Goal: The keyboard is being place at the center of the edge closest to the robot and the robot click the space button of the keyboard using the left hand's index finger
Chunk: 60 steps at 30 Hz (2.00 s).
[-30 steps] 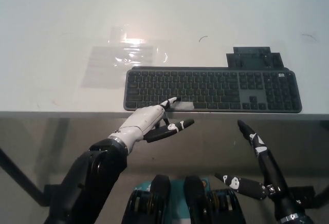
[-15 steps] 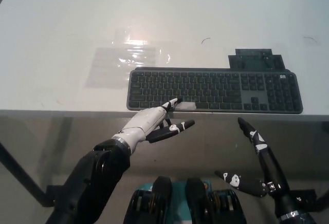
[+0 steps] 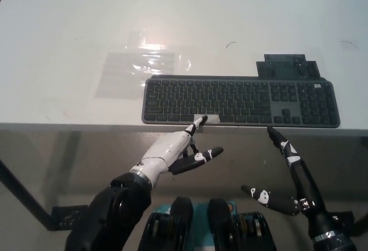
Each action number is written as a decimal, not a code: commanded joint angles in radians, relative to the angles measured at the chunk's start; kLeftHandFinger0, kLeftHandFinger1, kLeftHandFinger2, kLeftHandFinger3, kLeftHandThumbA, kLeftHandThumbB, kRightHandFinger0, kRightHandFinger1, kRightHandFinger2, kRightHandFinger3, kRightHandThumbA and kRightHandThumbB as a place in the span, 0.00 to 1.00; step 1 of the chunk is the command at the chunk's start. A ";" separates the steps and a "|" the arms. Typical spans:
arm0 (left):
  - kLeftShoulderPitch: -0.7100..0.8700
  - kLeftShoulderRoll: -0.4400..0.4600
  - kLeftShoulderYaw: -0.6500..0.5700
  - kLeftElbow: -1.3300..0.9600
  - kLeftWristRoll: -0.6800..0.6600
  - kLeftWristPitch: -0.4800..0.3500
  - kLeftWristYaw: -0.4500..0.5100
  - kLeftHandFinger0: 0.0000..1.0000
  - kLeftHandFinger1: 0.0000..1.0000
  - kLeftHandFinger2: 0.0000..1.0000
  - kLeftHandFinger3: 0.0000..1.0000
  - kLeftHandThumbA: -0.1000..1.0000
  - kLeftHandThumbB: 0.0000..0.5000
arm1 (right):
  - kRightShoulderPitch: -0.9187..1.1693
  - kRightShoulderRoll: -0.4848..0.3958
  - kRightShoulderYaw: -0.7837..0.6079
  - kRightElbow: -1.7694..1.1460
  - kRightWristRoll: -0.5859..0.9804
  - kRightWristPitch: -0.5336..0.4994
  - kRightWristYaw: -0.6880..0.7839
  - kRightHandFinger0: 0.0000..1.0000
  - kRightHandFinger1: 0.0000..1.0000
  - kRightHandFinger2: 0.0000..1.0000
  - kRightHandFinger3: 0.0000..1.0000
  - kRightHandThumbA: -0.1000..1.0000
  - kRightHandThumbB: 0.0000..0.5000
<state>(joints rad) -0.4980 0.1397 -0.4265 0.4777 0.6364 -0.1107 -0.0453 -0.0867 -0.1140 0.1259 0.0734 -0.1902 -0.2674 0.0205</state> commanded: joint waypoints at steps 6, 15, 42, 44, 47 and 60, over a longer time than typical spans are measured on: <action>0.080 0.011 -0.054 -0.003 -0.004 0.015 -0.071 0.00 0.05 0.20 1.00 1.00 0.74 | -0.021 -0.008 -0.011 -0.030 -0.008 -0.017 -0.002 1.00 1.00 1.00 1.00 1.00 0.83; 0.076 0.019 -0.057 -0.024 -0.005 0.037 -0.085 0.01 0.06 0.22 1.00 1.00 0.72 | -0.022 -0.005 -0.011 -0.019 -0.008 -0.028 -0.006 1.00 1.00 1.00 1.00 1.00 0.83; 0.577 0.283 0.165 -1.100 -0.383 -0.071 -0.105 1.00 1.00 1.00 1.00 1.00 0.84 | 0.011 0.006 0.003 0.006 -0.008 -0.053 -0.007 1.00 1.00 1.00 1.00 1.00 0.81; 0.608 0.295 0.174 -1.075 -0.402 -0.083 -0.111 1.00 1.00 1.00 1.00 1.00 0.84 | 0.017 0.008 0.003 0.011 0.000 -0.066 -0.007 1.00 1.00 1.00 1.00 1.00 0.80; 0.645 0.304 0.186 -1.047 -0.411 -0.096 -0.115 1.00 1.00 1.00 1.00 1.00 0.79 | 0.022 0.011 0.003 0.010 -0.001 -0.063 -0.008 1.00 1.00 1.00 1.00 1.00 0.82; 0.644 0.236 0.215 -0.782 -0.438 -0.159 -0.104 1.00 1.00 1.00 1.00 1.00 0.81 | 0.039 0.009 0.005 0.002 0.016 -0.067 0.004 1.00 1.00 1.00 1.00 1.00 0.83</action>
<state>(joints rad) 0.1655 0.3923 -0.2263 -0.3572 0.2464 -0.1914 -0.1568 -0.0456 -0.1054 0.1299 0.0948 -0.1881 -0.2683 0.0214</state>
